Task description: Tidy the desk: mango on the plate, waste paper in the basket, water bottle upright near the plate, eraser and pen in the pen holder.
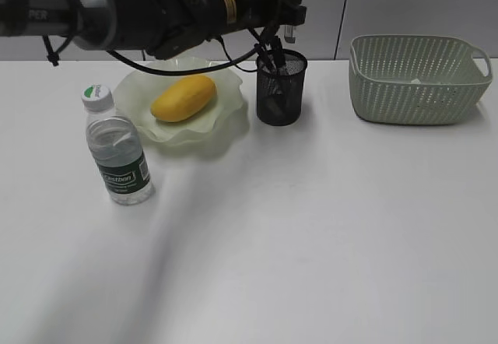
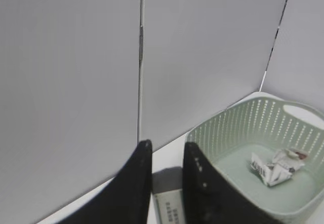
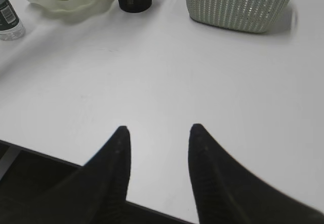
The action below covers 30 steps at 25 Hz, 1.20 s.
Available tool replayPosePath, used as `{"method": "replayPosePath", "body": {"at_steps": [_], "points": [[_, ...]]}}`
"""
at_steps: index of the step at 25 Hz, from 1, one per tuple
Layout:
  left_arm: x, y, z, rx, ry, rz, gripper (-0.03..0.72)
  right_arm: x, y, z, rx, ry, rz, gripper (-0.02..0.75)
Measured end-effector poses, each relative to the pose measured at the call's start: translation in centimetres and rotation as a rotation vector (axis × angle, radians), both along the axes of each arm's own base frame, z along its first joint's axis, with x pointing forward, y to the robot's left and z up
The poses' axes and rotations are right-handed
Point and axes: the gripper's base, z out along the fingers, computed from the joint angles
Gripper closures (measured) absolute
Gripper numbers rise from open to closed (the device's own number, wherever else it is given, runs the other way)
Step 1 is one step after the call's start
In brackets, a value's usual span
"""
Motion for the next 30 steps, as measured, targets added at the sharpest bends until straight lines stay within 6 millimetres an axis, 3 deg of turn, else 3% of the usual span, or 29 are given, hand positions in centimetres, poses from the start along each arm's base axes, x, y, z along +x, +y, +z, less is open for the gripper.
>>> {"method": "replayPosePath", "body": {"at_steps": [3,5,10,13,16,19,21,24,27,30], "points": [[0.6,0.1,-1.9,0.033,0.022,0.011,0.559,0.0,0.0,0.0,0.000,0.000,0.000,0.424],[1.0,0.5,-2.7,0.070,0.040,0.032,0.521,0.0,0.0,0.0,0.000,0.000,0.000,0.424],[1.5,1.3,-2.6,0.085,0.043,0.060,0.273,0.0,0.0,0.0,0.000,0.000,0.000,0.425],[1.2,1.6,-1.0,0.104,0.062,0.108,0.222,0.0,0.0,0.0,0.000,0.000,0.000,0.425],[-0.2,2.2,2.8,0.152,0.130,0.242,0.229,0.0,0.0,0.0,0.000,0.000,0.000,0.425],[-3.2,3.1,7.7,0.232,0.159,0.345,0.292,0.0,0.0,0.0,-0.001,0.000,-0.001,0.425],[-6.0,3.8,9.6,0.310,0.188,0.348,0.335,0.0,0.0,0.0,-0.001,0.000,-0.001,0.425],[-11.2,5.7,11.0,0.404,0.265,0.304,0.358,0.0,0.0,0.0,-0.001,-0.001,-0.001,0.425],[-17.3,9.4,11.2,0.451,0.346,0.282,0.364,0.0,0.0,0.0,-0.001,-0.001,-0.001,0.426],[-23.9,14.8,12.3,0.427,0.395,0.301,0.365,0.0,0.0,0.0,-0.002,-0.001,-0.001,0.426]]}}
